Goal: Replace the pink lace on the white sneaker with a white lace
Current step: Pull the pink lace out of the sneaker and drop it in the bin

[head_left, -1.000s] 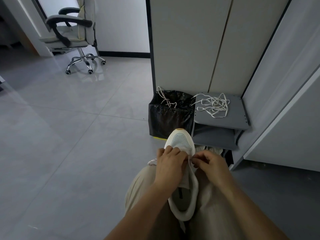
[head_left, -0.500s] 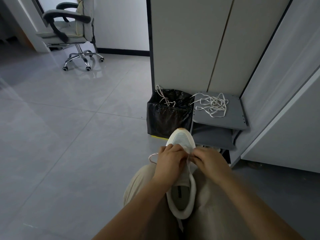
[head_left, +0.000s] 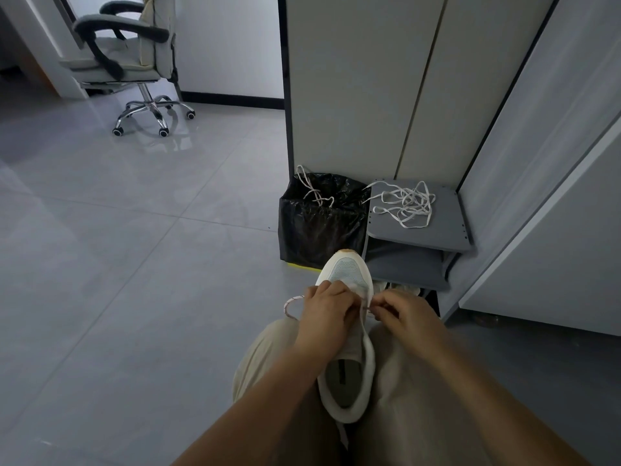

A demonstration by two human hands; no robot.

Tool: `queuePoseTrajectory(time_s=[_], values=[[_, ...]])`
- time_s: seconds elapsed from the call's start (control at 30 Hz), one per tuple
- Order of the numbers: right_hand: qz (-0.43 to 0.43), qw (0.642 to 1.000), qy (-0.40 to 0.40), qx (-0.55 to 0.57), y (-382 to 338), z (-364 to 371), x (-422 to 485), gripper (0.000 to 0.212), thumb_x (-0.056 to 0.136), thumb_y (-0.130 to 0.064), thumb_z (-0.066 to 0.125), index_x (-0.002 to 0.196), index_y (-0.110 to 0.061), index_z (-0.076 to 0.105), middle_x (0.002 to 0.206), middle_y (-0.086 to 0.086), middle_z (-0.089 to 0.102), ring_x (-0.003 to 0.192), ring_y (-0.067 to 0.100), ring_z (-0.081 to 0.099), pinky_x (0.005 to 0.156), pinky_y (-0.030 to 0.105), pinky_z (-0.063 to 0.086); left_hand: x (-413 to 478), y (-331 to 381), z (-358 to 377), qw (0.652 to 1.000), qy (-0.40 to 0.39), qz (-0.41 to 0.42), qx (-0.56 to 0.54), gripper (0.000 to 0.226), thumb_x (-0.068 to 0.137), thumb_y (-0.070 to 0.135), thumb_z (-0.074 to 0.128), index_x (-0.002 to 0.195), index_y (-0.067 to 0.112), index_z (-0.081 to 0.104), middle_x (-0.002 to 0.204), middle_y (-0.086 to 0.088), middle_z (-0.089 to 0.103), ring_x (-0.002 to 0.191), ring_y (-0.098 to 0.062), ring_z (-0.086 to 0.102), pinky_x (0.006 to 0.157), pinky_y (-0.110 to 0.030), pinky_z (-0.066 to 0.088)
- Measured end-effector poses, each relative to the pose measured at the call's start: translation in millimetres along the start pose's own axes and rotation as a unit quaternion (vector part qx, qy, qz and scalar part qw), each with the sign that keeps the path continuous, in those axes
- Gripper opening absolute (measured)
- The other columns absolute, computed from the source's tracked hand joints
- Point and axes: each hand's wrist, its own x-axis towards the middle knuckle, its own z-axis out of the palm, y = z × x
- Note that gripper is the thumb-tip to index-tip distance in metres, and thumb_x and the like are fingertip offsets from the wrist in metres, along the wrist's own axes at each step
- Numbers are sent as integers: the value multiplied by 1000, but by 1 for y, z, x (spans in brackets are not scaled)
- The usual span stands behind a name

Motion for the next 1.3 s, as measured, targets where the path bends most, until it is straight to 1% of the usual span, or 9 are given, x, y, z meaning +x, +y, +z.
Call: queuePoseTrajectory(time_s=[0.13, 0.3, 0.5, 0.6, 0.7, 0.83, 1.0, 1.2, 1.3], values=[[-13, 999, 16, -29, -1, 7, 3, 10, 91, -15, 56, 91, -10, 64, 79, -9, 55, 73, 4, 52, 64, 9, 36, 0, 2, -3, 1000, -13, 22, 9, 12, 78, 15, 64, 85, 15, 73, 86, -2, 67, 85, -24, 62, 86, -40, 45], [51, 998, 33, 1, -3, 13, -1, 11, 92, -16, 54, 92, -10, 63, 81, -6, 55, 70, 2, 50, 62, 7, 37, 1, 0, -3, 997, 8, 74, 5, 17, 75, 25, 55, 72, 21, 71, 73, 6, 66, 70, -13, 62, 80, -22, 45], [-160, 952, 108, -239, 0, 14, -4, 12, 76, -15, 55, 74, -11, 66, 71, 0, 62, 64, 15, 59, 68, 19, 43, 6, -2, -2, 995, 4, 89, 31, 17, 74, 25, 56, 72, 22, 73, 73, 8, 66, 69, -13, 62, 81, -17, 31], [-10, 996, 61, -66, -4, 15, -2, 13, 91, -12, 52, 89, -10, 65, 81, -6, 60, 75, 10, 57, 71, 18, 48, 5, -1, 1, 996, 0, 83, 17, 9, 72, 18, 64, 74, 18, 73, 75, 3, 68, 71, -16, 64, 83, -21, 42], [108, 992, 15, 61, -4, 15, 0, 9, 94, -17, 51, 88, -18, 59, 76, -14, 56, 71, -2, 53, 64, 9, 39, 7, 1, -2, 997, -31, 65, 23, 9, 80, 14, 64, 85, 14, 71, 88, -3, 68, 85, -21, 63, 91, -36, 45], [131, 989, -9, 64, -6, 15, 4, 8, 95, -26, 49, 89, -23, 53, 78, -15, 55, 77, 5, 56, 65, 9, 39, 17, 5, -9, 983, -101, 56, 141, 22, 96, 19, 47, 112, 16, 62, 117, -1, 58, 114, -18, 48, 109, -31, 24], [114, 993, -2, 6, -14, 15, -8, 34, 84, -48, 58, 105, -23, 51, 88, -14, 50, 80, 3, 52, 68, 16, 42, 1, -14, -27, 986, 4, 110, 128, 28, 82, 27, 45, 68, 28, 69, 71, 13, 62, 75, -3, 54, 82, -20, 31], [128, 986, -72, 81, -33, 16, -4, 33, 82, -39, 64, 104, -24, 44, 93, -12, 54, 81, 1, 53, 68, 19, 44, 1, -14, -23, 979, -7, 156, 129, 6, 69, 19, 73, 73, 22, 69, 73, 7, 64, 69, -12, 63, 77, -23, 46], [134, 988, -49, 62, -25, 15, -3, 20, 85, -25, 61, 101, -22, 49, 95, -8, 59, 83, 4, 56, 72, 19, 47, 2, -23, -34, 986, -17, 86, 139, 4, 77, 16, 67, 75, 19, 69, 74, 2, 63, 72, -18, 61, 74, -29, 43]])
